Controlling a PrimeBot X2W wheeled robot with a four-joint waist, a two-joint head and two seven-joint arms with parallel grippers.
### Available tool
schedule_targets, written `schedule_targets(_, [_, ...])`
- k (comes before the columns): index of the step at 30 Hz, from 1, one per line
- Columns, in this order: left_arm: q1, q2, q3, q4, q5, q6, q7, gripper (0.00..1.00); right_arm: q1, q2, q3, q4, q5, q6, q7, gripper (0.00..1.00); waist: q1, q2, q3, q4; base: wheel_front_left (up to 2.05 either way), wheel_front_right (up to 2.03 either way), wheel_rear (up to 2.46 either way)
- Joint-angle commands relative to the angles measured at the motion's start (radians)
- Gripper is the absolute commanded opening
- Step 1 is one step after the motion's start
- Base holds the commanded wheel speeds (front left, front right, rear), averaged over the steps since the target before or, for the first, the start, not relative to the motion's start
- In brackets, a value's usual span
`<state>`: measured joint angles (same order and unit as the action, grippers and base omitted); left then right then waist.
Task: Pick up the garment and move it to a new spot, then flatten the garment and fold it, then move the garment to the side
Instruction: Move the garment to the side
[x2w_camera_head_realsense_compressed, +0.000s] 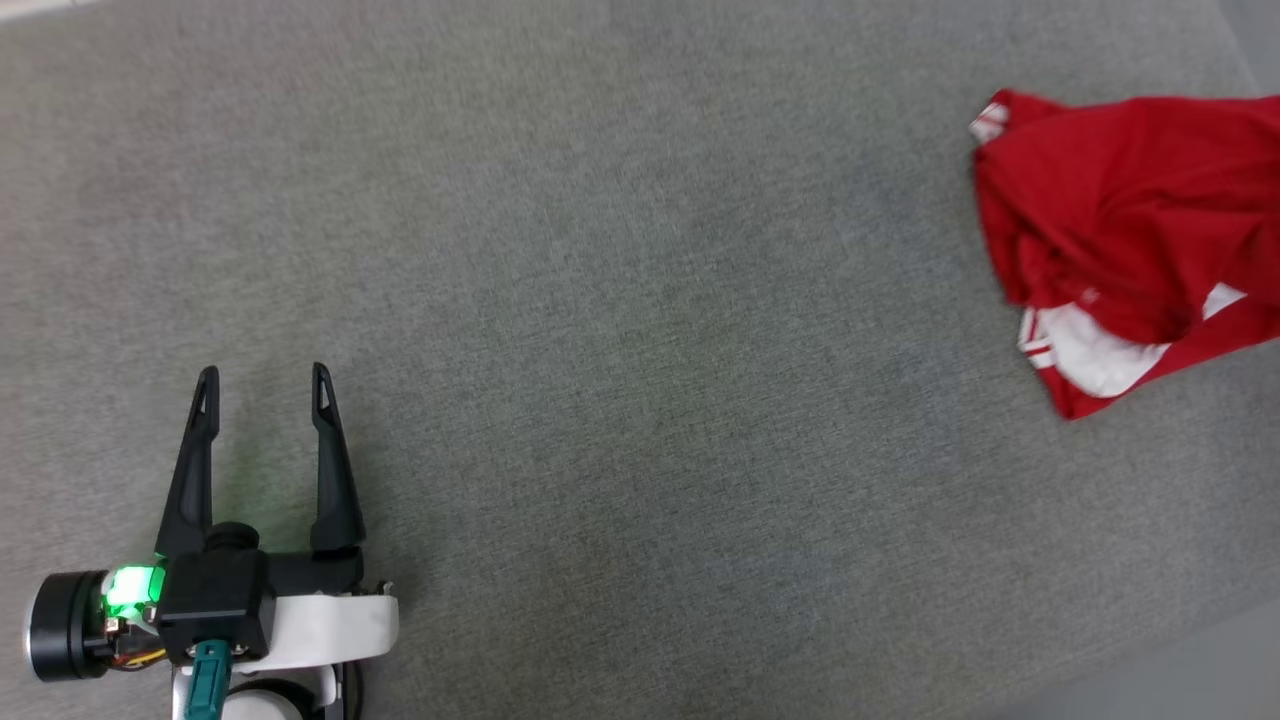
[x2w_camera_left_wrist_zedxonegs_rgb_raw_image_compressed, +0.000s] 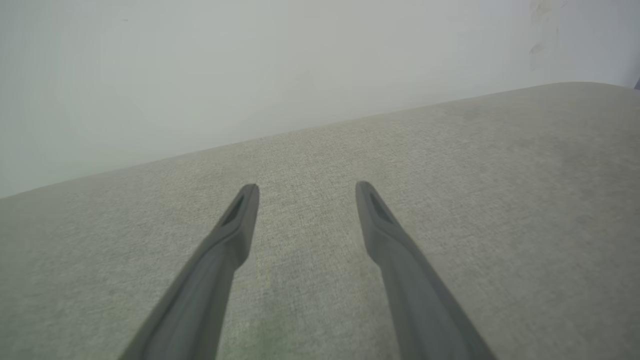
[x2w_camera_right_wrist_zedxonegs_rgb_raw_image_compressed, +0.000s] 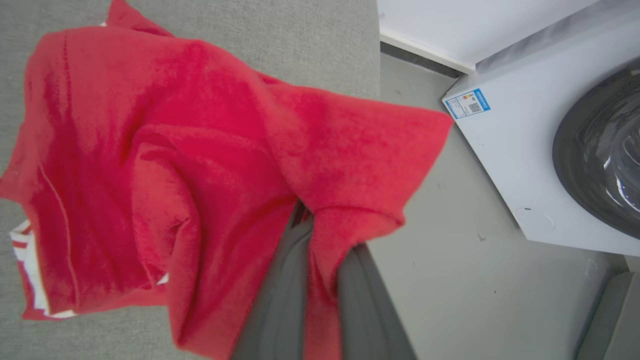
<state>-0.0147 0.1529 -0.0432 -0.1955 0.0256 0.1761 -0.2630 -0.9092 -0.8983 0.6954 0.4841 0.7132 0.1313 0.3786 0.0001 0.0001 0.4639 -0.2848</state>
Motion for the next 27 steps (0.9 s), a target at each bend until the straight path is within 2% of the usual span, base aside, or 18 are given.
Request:
schedule_targets(1, [-0.017,0.011,0.000,-0.011,0.007,0.006,-0.002,1.00,-0.028,0.017,-0.008,0.043,-0.011,-0.001,-0.012,0.00,-0.0001,-0.0001,0.051,-0.011,0.00,0.00,0.00])
schedule_targets(7, [-0.033,0.033,-0.004,-0.039,0.004,0.015,-0.002,1.00,-0.091,0.060,-0.054,0.226,-0.085,-0.001,-0.091,0.00,-0.0001,-0.0001,0.102,-0.010,0.00,0.00,0.00])
schedule_targets(11, [-0.037,0.041,-0.011,-0.038,-0.001,0.021,-0.002,1.00,-0.098,0.122,-0.084,0.323,-0.098,-0.001,-0.146,0.00,-0.0001,-0.0001,0.101,-0.005,0.00,0.00,0.00])
schedule_targets(12, [-0.036,0.040,-0.012,-0.035,-0.002,0.025,-0.002,1.00,-0.095,0.133,-0.084,0.345,-0.104,-0.001,-0.153,0.31,-0.0001,-0.0001,0.095,-0.002,0.00,0.00,0.00])
schedule_targets(13, [-0.035,0.038,-0.014,-0.032,-0.004,0.027,-0.002,1.00,-0.099,0.140,-0.083,0.364,-0.118,-0.001,-0.169,1.00,-0.0001,-0.0001,0.086,0.000,0.00,0.00,0.00])
schedule_targets(16, [-0.027,0.030,-0.025,-0.022,-0.012,0.035,-0.002,1.00,-0.122,0.159,-0.104,0.432,-0.170,-0.001,-0.231,1.00,-0.0001,-0.0001,0.048,0.012,0.00,0.00,0.00])
schedule_targets(20, [-0.003,0.009,-0.037,-0.011,-0.024,0.043,-0.002,1.00,-0.148,0.162,-0.125,0.511,-0.287,-0.001,-0.369,1.00,-0.0001,-0.0001,-0.026,0.032,0.00,0.00,0.00])
schedule_targets(25, [0.048,-0.015,-0.041,-0.003,-0.037,0.056,-0.002,1.00,-0.165,0.215,-0.205,0.552,-0.403,-0.001,-0.569,1.00,-0.0001,-0.0001,-0.119,0.057,0.00,0.00,0.00])
schedule_targets(27, [0.067,-0.022,-0.044,-0.001,-0.040,0.057,-0.002,1.00,-0.159,0.246,-0.252,0.542,-0.435,-0.001,-0.618,1.00,-0.0001,-0.0001,-0.150,0.069,0.00,0.00,0.00])
